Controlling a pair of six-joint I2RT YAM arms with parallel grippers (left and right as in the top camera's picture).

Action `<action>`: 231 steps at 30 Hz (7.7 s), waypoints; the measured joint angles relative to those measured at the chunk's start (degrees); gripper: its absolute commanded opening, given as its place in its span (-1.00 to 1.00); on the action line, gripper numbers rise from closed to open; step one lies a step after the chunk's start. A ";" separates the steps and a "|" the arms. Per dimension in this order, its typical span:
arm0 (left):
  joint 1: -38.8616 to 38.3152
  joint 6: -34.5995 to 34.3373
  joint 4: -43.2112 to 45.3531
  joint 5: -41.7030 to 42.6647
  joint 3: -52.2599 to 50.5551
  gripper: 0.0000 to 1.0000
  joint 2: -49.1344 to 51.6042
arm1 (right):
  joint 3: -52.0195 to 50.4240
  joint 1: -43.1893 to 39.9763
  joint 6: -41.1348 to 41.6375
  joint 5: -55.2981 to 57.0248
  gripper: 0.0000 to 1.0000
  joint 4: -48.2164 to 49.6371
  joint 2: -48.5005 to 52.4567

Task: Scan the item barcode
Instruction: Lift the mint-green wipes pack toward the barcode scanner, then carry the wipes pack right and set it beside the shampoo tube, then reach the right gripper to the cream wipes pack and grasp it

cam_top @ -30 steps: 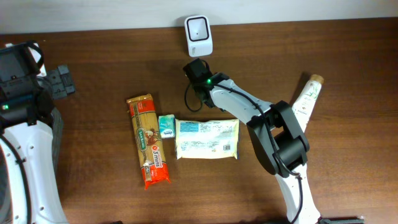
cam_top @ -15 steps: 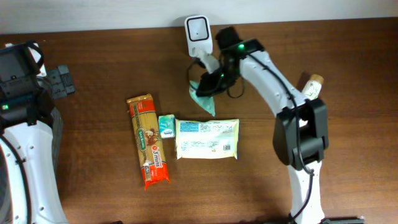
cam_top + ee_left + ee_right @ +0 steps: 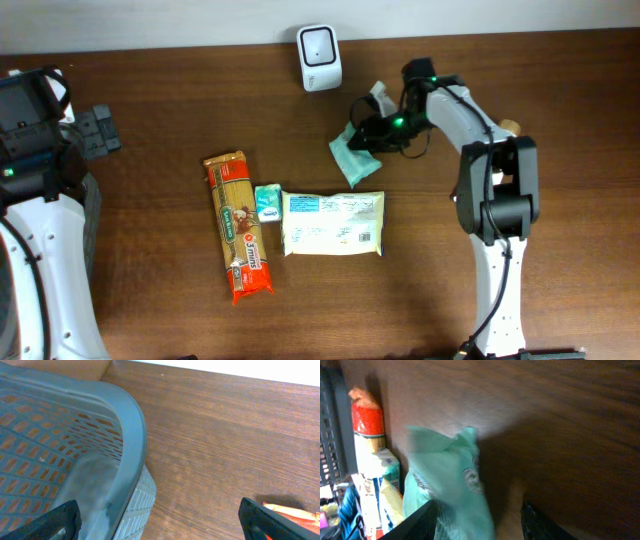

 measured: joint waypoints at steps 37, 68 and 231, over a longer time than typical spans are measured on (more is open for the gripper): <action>0.00 0.00 0.00 0.00 0.00 0.98 0.00 | 15.30 8.17 26.16 38.93 -0.83 -12.44 0.61; 0.00 0.00 0.00 0.00 0.00 0.98 0.00 | 5.20 -2.08 -1.70 8.74 0.49 -18.58 0.50; 0.00 0.00 0.00 0.00 0.00 0.98 -0.24 | 6.27 11.67 25.97 52.35 -0.78 -23.61 -7.61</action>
